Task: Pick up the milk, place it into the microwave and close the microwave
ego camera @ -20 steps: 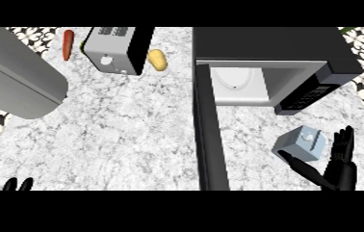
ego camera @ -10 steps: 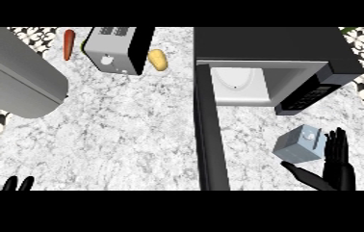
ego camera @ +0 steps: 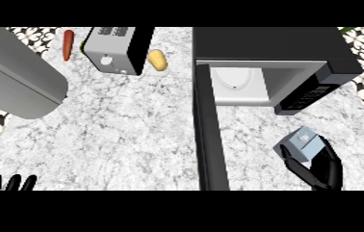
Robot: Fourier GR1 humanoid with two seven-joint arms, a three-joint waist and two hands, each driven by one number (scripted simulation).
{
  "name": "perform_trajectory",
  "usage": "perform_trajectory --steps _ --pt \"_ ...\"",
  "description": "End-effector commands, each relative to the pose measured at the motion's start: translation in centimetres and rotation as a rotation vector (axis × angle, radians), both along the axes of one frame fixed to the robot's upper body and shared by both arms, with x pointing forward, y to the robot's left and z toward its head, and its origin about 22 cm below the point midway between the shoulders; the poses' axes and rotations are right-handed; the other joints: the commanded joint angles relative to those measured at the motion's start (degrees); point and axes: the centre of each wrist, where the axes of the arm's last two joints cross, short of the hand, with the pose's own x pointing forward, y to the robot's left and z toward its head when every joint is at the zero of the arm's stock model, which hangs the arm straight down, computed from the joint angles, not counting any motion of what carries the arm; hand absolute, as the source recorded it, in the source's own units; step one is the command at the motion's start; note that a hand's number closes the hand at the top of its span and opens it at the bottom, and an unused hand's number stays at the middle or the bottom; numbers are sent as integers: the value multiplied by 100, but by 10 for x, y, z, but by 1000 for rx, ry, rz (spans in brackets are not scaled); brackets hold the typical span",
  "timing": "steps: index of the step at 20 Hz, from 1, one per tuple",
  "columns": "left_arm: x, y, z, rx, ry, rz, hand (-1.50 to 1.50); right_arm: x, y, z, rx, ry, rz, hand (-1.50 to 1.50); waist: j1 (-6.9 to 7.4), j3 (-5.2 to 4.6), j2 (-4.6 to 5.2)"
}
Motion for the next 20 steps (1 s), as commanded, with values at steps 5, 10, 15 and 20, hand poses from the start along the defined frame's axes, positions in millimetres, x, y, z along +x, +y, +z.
perform_trajectory --steps 5,10,15,20 --pt "-4 8 -18 -11 13 -13 -150 21 35 27 -6 -82 -107 150 -20 -7 -13" --pt "-15 9 -6 -11 17 -9 -150 24 13 45 -30 -105 79 150 7 -5 -15" --pt "-5 18 -7 -23 -1 -8 -150 17 -27 52 -22 -129 375 150 -15 -4 -6" --pt "-5 16 1 -19 10 -10 -150 16 -11 56 43 -154 466 150 -33 -3 -5"
